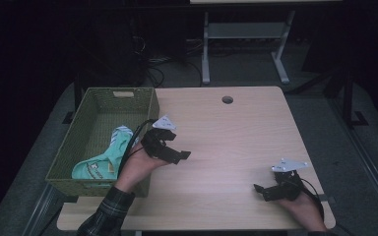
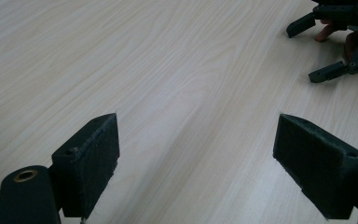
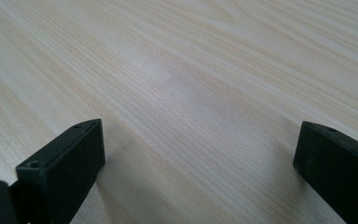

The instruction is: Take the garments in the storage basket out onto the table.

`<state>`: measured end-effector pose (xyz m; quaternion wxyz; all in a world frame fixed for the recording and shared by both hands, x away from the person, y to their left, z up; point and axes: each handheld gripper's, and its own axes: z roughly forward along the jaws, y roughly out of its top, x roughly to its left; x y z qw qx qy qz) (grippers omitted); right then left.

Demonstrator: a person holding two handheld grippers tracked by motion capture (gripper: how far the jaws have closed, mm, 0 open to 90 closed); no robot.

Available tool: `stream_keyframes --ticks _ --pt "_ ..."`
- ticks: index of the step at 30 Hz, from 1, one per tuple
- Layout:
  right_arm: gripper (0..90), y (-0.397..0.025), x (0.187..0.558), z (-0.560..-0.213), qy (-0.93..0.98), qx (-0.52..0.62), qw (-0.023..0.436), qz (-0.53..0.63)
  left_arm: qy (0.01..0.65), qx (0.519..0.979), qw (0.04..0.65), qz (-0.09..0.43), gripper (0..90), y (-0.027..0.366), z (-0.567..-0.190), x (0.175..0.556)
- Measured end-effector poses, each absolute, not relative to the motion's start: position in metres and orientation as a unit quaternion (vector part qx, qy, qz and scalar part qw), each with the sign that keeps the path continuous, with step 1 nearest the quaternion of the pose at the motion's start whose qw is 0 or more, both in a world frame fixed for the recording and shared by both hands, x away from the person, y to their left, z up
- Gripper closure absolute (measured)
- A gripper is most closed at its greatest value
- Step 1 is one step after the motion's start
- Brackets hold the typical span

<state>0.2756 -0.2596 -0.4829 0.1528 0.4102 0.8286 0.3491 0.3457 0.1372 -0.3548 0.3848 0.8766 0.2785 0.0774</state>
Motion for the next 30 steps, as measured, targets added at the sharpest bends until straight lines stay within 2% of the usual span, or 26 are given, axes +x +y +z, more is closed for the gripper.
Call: stream_keyframes --ticks 30 --pt "1.4 -0.26 0.276 -0.483 0.829 0.41 0.153 0.348 0.297 0.871 0.382 0.088 14.4 0.175 -0.34 0.347"
